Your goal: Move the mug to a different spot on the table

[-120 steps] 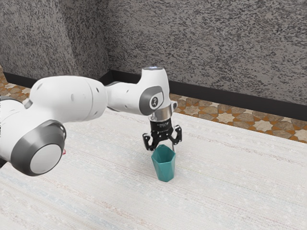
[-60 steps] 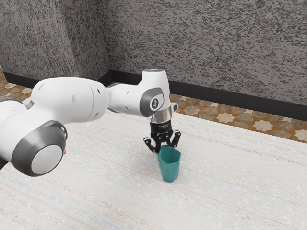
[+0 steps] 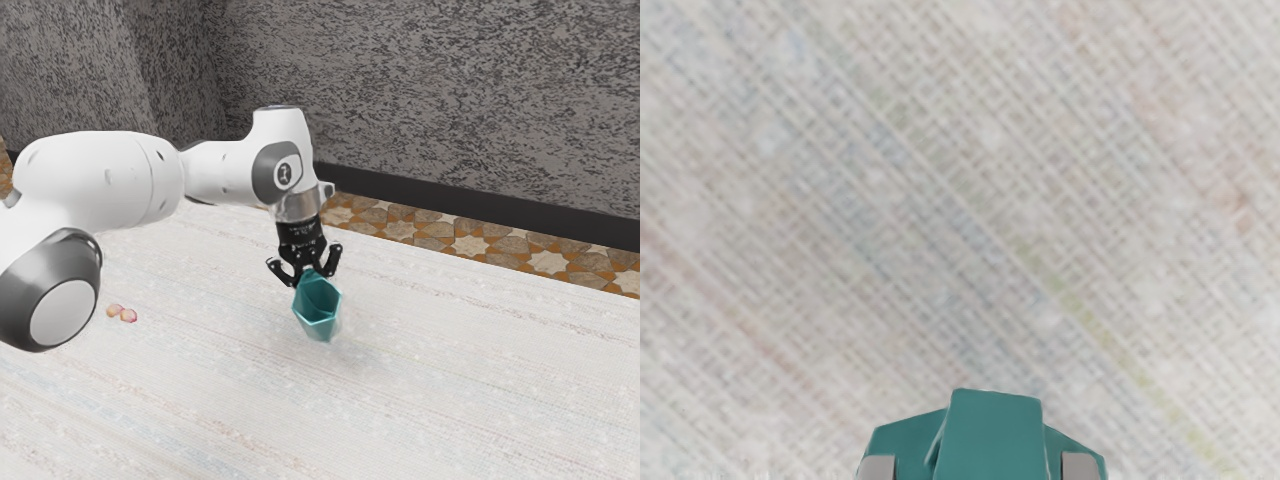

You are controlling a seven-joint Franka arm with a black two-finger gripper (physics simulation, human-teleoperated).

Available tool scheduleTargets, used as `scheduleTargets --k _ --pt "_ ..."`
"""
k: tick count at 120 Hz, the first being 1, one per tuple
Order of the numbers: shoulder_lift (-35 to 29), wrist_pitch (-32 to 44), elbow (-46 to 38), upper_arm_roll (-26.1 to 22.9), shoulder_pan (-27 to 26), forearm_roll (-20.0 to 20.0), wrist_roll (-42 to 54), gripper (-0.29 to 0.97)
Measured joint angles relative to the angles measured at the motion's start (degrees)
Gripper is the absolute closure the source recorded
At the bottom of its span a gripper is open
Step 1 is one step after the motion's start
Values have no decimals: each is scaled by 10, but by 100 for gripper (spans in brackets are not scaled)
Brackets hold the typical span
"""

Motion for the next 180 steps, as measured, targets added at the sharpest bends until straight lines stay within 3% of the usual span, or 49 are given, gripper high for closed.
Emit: scheduleTargets --k 24,61,137,163,180 --pt "-47 -52 -93 39 2 -17 41 72" --pt "-38 -143 -95 62 28 -20 107 77" --pt "55 -113 -50 62 74 -47 313 79" --pt "58 -114 -49 63 73 -64 347 37" --pt "58 -114 -48 63 73 -68 363 20"
